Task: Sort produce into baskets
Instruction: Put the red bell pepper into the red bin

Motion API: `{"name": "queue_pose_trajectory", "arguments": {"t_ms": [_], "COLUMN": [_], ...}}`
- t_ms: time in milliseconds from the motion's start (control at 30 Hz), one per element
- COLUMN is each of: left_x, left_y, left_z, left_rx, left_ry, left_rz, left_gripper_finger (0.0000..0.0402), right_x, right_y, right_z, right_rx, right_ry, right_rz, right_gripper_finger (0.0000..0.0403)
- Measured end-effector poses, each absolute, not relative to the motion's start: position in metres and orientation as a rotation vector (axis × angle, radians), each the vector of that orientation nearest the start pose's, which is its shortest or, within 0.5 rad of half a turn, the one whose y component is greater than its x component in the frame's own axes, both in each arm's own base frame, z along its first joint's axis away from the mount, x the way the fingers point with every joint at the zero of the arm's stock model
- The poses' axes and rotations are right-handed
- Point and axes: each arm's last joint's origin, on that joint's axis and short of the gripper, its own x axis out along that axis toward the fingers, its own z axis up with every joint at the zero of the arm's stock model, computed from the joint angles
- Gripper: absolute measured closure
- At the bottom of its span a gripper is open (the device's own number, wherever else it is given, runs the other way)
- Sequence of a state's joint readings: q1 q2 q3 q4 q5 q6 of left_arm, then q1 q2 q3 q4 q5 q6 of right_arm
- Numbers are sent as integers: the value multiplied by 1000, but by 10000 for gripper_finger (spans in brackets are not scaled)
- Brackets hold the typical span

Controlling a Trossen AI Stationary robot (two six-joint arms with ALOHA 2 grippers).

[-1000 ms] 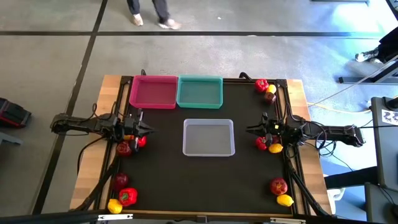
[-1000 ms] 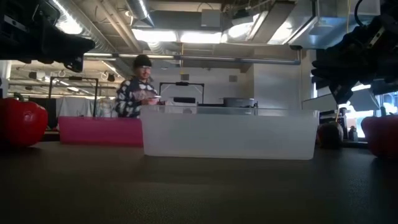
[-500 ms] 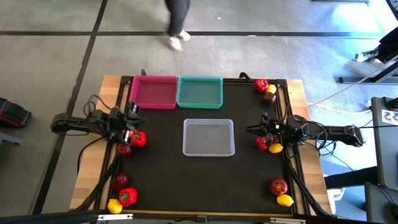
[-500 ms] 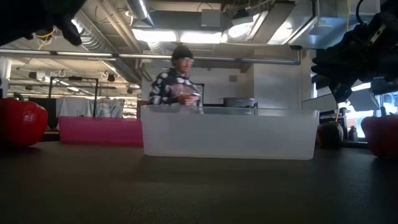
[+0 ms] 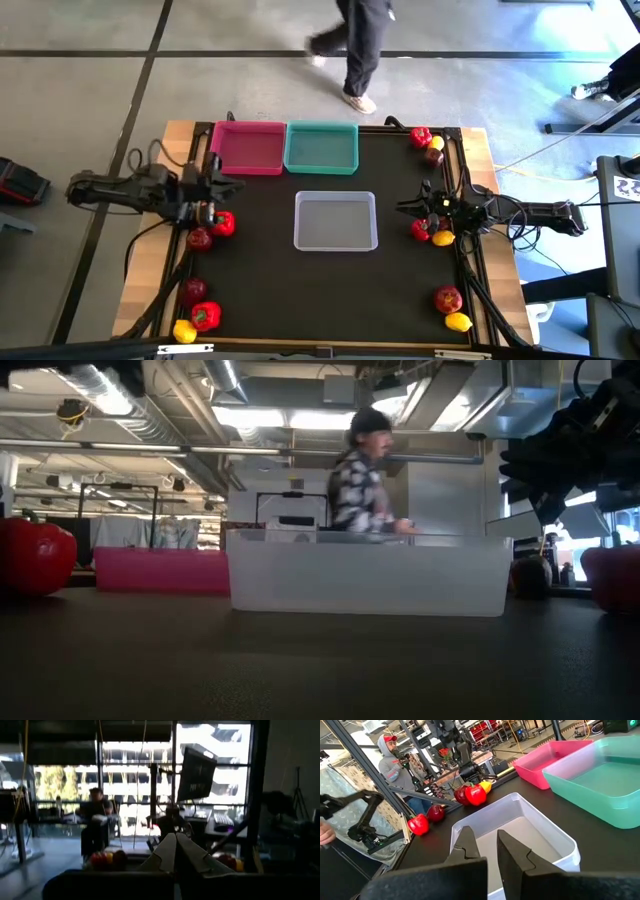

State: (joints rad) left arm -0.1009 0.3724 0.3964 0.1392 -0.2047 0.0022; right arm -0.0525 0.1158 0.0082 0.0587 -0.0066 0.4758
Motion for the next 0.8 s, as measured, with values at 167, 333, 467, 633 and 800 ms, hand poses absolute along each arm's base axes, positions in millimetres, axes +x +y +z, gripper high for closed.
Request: {"name": "queue_pose_trajectory", "arguments": {"t_ms": [167,333,467,633,800], "left_x": [131,134,131,131,131], "left_y": [-7,-2,-1,-1,-1], "left_z": [301,325,328,327,327], "left_rx": [-201,-201,-189,-202,-203], "left_ry": [-117,-167,-182,-179,-175], "left_rz": [83,148,148,161,145], "left_gripper_finger": [390,362,351,340,334], "right_x": [104,104,104,104,104], "right_y": [-5,-5,-5,-5,-5], "right_z": [162,162,162,162,162], "right_rx": [460,439,439,466,466], "right_ry": [44,51,50,49,46], "right_rz": [-53,-46,-46,-47,-55], "right_gripper_finger": [384,384,384,384,384]}}
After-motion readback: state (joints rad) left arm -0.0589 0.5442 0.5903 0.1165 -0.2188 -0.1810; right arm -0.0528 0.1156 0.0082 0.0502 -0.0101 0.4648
